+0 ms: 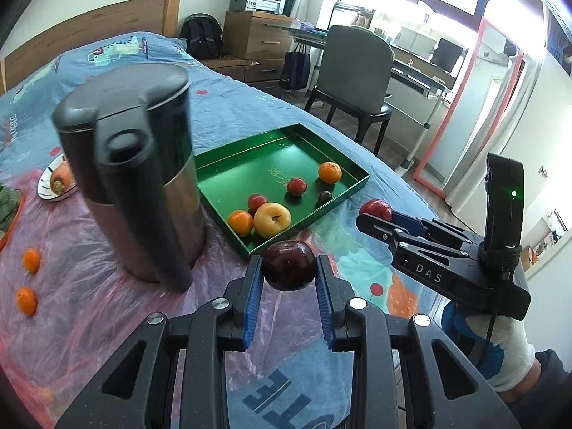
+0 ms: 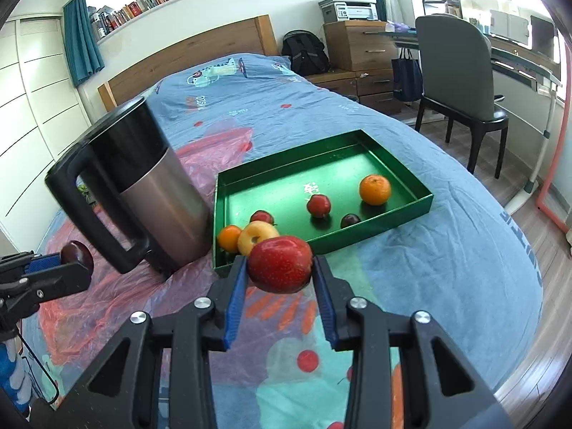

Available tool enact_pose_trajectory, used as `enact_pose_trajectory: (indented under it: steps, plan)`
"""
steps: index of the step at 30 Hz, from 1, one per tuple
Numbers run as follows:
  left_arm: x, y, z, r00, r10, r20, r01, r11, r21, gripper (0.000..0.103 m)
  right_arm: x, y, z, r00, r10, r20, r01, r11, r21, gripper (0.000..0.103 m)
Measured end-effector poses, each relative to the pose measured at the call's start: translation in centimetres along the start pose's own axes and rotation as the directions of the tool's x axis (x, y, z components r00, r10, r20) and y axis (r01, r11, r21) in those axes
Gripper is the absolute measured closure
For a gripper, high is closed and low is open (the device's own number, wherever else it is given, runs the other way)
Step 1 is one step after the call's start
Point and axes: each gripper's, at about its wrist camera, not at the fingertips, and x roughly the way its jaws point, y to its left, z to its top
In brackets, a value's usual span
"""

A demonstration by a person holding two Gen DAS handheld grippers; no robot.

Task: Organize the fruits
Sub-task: 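Carry the red plum and dark plum over the green tray with both tools, then open the right tool to drop the red plum while the left tool drops the dark plum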

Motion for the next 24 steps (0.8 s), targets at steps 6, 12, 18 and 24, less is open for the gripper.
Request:
enact_pose_trajectory:
  steps: [6, 12, 18, 24]
  plan:
    - [5.0, -1.3, 2.2, 0.999, -0.006, -0.047, 0.008, 1.0, 0.027, 0.078, 3.6, -2.5, 2.3, 1.0, -0.024, -0.007, 0.025, 1.0, 0.008, 0.073]
    - [9.4, -1.1, 4.0, 0.996, 0.026, -0.081, -0.023, 0.999, 0.033, 0.078, 8.0, -3.8, 3.9, 0.998, -0.053, -0.042, 0.052, 0.998, -0.019, 0.073]
    - [13.2, -0.2, 4.9, 0.992, 0.027, -0.124, -0.024, 0.999, 0.025, 0.078, 12.0, -4.1, 4.8, 0.991, -0.074, -0.107, 0.063, 0.993, -0.098, 0.073]
    - [15.7, 0.3, 3.4, 0.986, 0.013, -0.163, -0.009, 1.0, 0.026, 0.078, 14.9, -3.8, 4.6, 0.982, -0.081, -0.171, 0.05, 0.983, -0.177, 0.073]
